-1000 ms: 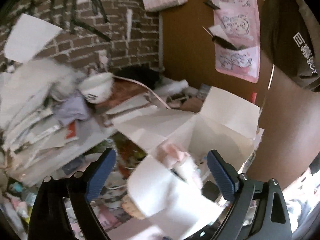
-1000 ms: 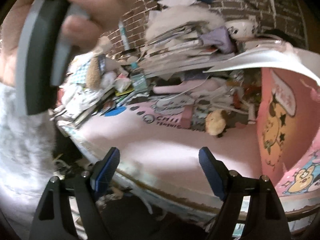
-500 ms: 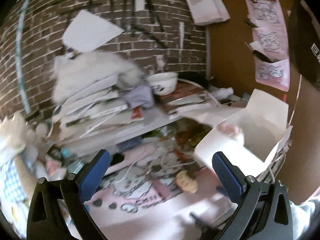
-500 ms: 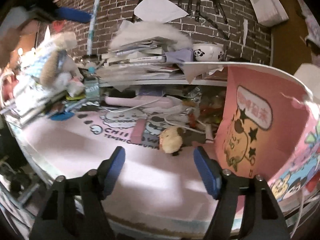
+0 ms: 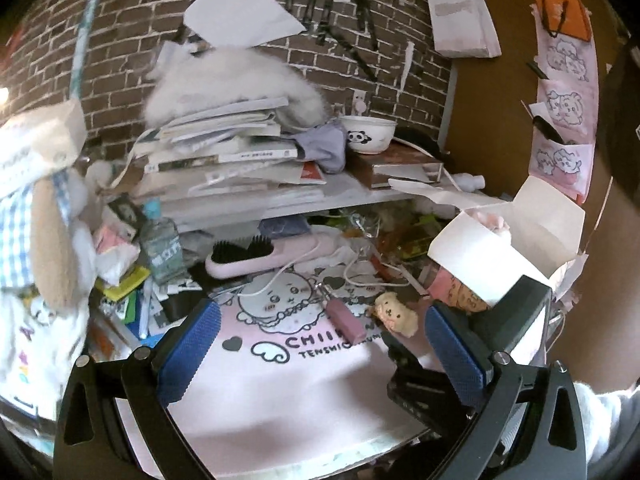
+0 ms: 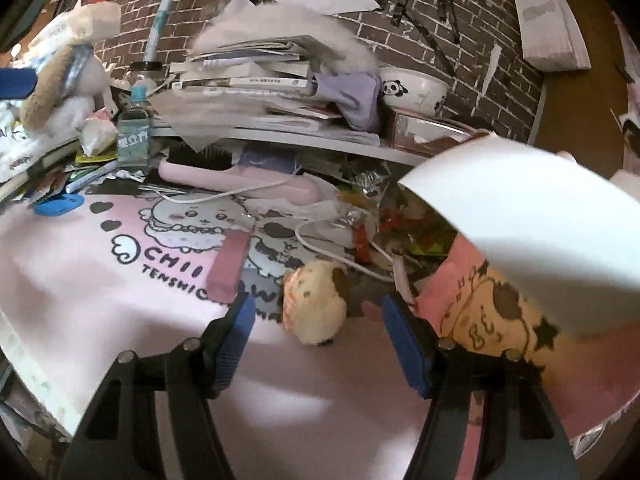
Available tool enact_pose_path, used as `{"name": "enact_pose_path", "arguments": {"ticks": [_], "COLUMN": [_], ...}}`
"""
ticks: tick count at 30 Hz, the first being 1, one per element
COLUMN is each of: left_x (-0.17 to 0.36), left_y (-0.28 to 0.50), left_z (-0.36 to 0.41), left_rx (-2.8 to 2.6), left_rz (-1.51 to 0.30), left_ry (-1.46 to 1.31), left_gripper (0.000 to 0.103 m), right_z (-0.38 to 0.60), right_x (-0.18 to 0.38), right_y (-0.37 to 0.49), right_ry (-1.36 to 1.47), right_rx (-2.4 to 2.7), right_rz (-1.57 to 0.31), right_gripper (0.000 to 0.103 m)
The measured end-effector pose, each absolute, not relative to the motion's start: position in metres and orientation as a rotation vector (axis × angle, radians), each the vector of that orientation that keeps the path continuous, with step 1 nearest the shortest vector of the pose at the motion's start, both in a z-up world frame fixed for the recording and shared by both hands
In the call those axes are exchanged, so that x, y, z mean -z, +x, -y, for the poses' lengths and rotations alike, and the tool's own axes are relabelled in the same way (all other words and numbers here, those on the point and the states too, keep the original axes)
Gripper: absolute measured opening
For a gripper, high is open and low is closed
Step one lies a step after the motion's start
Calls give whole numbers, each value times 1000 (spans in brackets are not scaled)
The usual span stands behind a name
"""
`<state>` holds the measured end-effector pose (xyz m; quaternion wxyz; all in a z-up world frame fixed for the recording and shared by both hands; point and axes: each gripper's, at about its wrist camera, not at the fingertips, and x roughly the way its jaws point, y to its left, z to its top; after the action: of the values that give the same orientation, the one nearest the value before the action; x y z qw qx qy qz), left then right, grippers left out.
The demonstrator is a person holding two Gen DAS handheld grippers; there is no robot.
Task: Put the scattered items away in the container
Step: 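Grasp the small yellow plush keychain with the right tool and lift it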
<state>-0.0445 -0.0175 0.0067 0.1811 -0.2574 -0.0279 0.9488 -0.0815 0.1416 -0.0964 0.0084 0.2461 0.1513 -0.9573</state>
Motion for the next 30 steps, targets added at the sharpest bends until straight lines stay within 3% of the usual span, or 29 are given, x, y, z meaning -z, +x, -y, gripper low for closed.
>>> {"name": "enact_pose_path", "arguments": {"ticks": [2,7,11,30], "left_x": [-4,1,4,22], "left_y": [-45,-43,-45,-46], "left_z": [20,24,28,44], "left_rx": [-2679,-2682,-2686,-2695], "left_rz": [94,108,127,189], "left_ry": [-730,-735,-744,-786], "left_gripper": [102,102,102,102], "right_z": [-140,-135,-136,-128], "right_x": [98,102,102,87], "right_y": [-87,-93,-92,-51], "right_ry": [804,840,820,592], "right_rx": [2971,2936,2922,2846], "right_rz": [-480,-507,-504,-480], "right_gripper": [63,34,26,22]}}
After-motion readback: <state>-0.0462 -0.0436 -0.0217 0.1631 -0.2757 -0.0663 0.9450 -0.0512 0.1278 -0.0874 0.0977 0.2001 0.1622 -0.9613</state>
